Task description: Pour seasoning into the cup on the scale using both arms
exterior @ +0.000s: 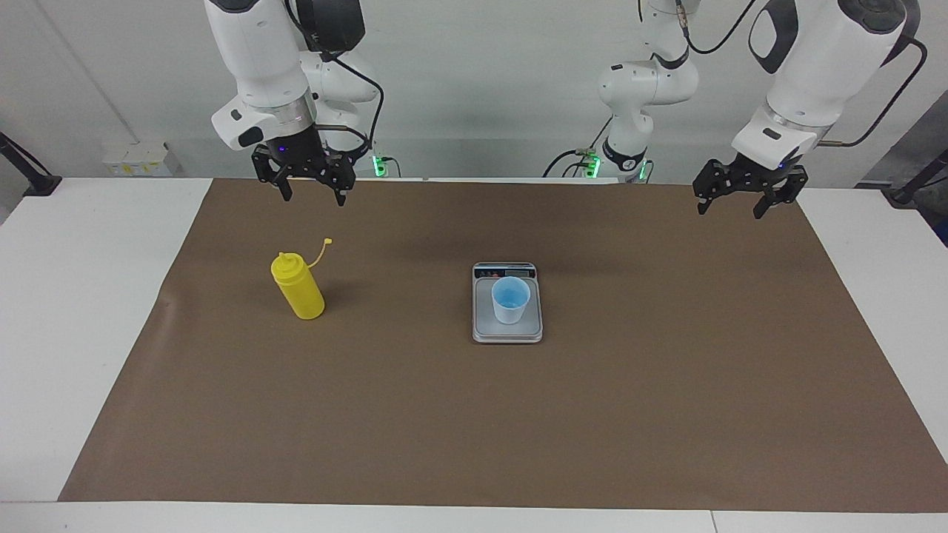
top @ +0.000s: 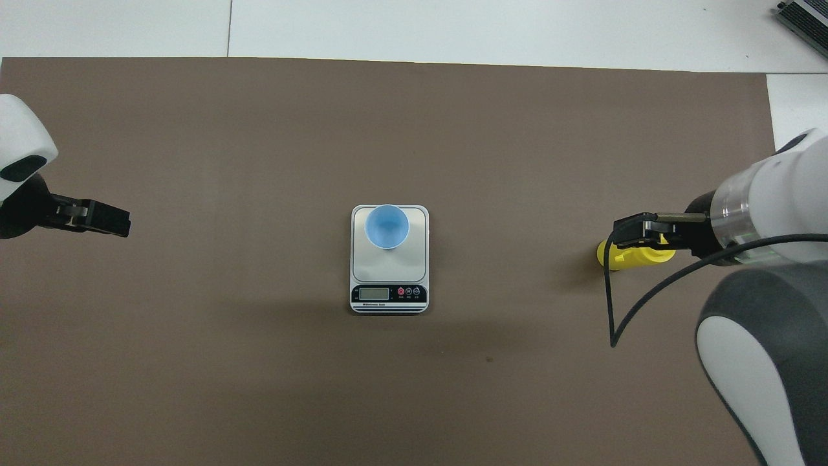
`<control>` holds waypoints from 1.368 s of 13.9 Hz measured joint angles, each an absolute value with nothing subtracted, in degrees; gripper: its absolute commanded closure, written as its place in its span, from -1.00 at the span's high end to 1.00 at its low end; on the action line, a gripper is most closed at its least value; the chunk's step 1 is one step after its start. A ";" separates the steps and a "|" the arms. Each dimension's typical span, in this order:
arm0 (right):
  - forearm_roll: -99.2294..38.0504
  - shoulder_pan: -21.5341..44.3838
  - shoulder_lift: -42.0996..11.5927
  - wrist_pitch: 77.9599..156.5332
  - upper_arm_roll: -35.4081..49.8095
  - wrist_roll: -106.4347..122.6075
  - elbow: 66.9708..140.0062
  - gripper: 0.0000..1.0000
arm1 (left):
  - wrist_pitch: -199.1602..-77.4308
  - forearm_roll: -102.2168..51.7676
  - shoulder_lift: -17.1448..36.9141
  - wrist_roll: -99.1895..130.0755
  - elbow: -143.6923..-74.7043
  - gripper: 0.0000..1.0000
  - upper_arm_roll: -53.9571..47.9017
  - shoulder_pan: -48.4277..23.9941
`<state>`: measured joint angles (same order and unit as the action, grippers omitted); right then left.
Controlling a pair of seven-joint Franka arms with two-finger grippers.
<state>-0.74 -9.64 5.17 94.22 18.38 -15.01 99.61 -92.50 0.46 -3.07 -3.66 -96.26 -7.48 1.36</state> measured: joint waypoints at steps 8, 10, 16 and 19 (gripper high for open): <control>-0.74 -10.18 3.79 94.57 18.06 -15.02 98.44 1.00 | -90.07 -1.21 -2.78 -3.68 -93.77 1.00 -7.46 2.41; -0.74 -10.15 3.79 94.63 18.02 -15.02 98.37 1.00 | -89.16 -0.93 -2.17 -3.85 -93.25 1.00 -7.71 2.42; -0.77 -0.13 3.74 94.91 4.72 -13.68 98.23 1.00 | -89.06 -0.72 -1.24 -3.88 -92.40 1.00 -8.14 2.41; -0.75 0.86 3.70 94.89 4.13 -12.18 98.23 1.00 | -89.11 -0.72 -1.24 -3.87 -92.42 1.00 -8.16 2.41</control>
<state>-0.75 0.86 3.70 94.89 4.13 -12.18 98.23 -89.11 -0.72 -1.24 -3.87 -92.42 -8.16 2.41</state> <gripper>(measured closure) 0.000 0.000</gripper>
